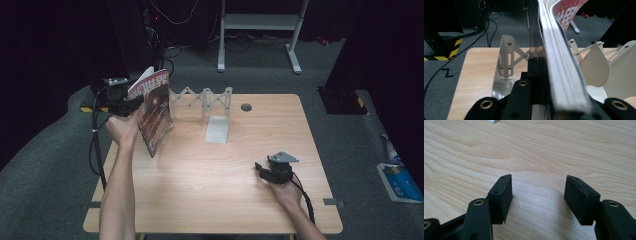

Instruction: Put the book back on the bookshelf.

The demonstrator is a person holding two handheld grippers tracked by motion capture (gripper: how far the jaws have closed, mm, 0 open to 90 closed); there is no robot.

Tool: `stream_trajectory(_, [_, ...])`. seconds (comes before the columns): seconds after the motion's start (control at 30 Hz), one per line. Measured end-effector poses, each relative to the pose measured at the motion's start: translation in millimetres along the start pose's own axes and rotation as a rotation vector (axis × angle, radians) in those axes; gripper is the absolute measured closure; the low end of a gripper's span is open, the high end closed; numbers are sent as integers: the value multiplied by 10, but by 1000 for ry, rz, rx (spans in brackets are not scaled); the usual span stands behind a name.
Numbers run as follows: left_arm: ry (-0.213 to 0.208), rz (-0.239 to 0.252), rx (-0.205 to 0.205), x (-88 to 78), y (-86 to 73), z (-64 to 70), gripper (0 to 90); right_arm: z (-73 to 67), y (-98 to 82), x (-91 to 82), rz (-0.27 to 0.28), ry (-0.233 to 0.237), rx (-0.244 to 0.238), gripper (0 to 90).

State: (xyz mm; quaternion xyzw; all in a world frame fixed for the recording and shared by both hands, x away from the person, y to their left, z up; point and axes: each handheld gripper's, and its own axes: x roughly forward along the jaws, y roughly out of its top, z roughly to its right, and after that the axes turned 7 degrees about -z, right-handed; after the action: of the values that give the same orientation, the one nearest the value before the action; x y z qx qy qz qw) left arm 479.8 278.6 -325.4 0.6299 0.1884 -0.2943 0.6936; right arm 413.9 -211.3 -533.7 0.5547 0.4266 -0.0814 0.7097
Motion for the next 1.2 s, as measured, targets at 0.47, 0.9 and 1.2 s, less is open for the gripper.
stream_trajectory(0.47, [-10, 31, 5, 109, -49, 44, 834, 0, -1, 0, 1, -1, -1, 396])
stream_trajectory(0.9, [-5, -81, 57, 84, -3, 94, 820, 1, 0, 1, 2, -1, -2, 396])
stream_trajectory(1.2, [-4, -187, 86, 52, 62, 113, 813, -1, -1, 0, 0, 0, 1, 396])
